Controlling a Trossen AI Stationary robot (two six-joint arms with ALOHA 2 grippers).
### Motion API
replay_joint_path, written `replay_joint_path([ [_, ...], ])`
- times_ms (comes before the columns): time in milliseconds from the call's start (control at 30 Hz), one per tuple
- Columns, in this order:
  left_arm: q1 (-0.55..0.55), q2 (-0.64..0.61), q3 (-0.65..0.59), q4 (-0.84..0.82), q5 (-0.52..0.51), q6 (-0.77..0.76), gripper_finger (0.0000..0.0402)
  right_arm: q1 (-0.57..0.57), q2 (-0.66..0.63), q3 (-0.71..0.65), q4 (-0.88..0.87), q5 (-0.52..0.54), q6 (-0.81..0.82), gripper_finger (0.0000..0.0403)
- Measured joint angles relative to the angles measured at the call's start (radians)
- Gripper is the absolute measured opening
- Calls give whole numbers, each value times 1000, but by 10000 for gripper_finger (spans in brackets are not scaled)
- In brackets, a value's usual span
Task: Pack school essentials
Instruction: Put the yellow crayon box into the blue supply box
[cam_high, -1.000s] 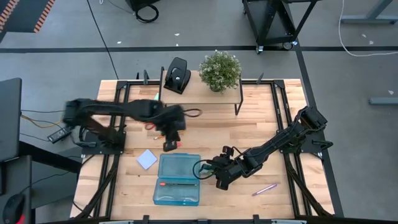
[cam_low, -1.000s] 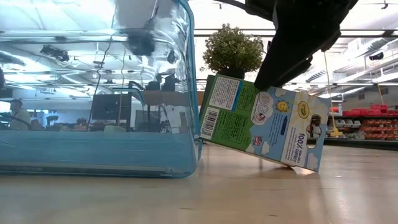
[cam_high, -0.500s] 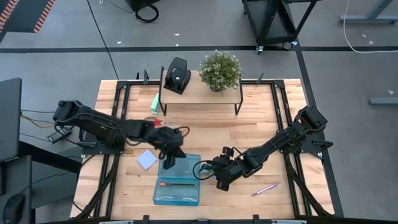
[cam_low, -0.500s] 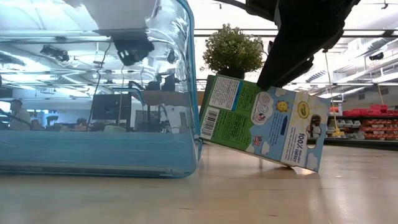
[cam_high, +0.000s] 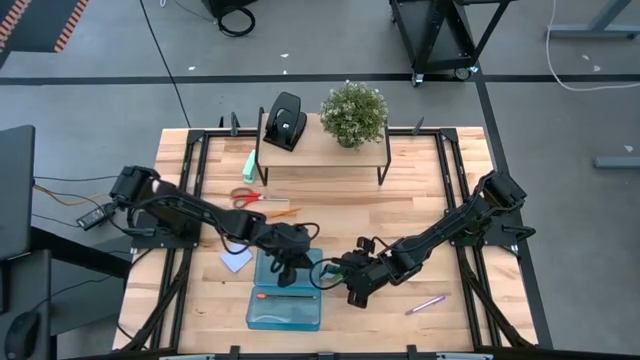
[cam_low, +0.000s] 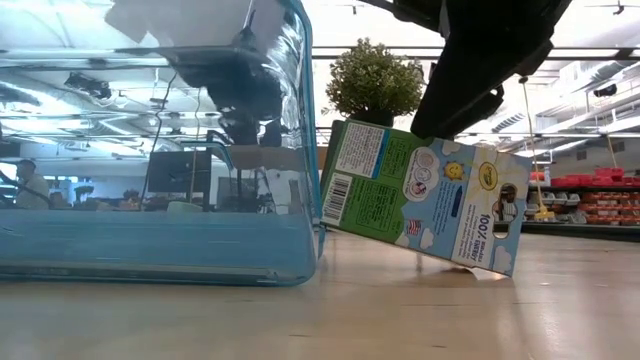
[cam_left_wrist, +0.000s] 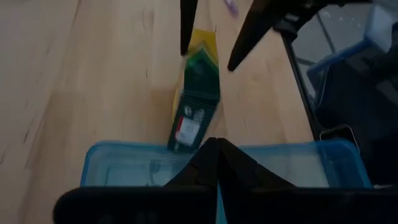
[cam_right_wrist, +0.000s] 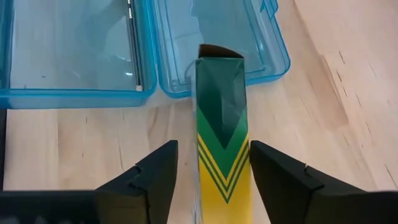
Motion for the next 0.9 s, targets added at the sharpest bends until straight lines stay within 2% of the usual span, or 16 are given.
replay_joint_path([
  [133, 0, 38, 1, 64, -2, -12, 8, -6, 0, -33, 32, -20, 0, 180],
  [300, 0, 60, 1, 65, -2, -31, 19, -7, 0, -75, 32, -37, 39, 151],
  [667, 3, 61, 1, 95, -43, -24, 6, -7, 0, -79, 62, -36, 38, 135],
  [900, 4, 61, 1, 56, -68, 5, 23, -16, 0, -79, 62, -33, 38, 110],
])
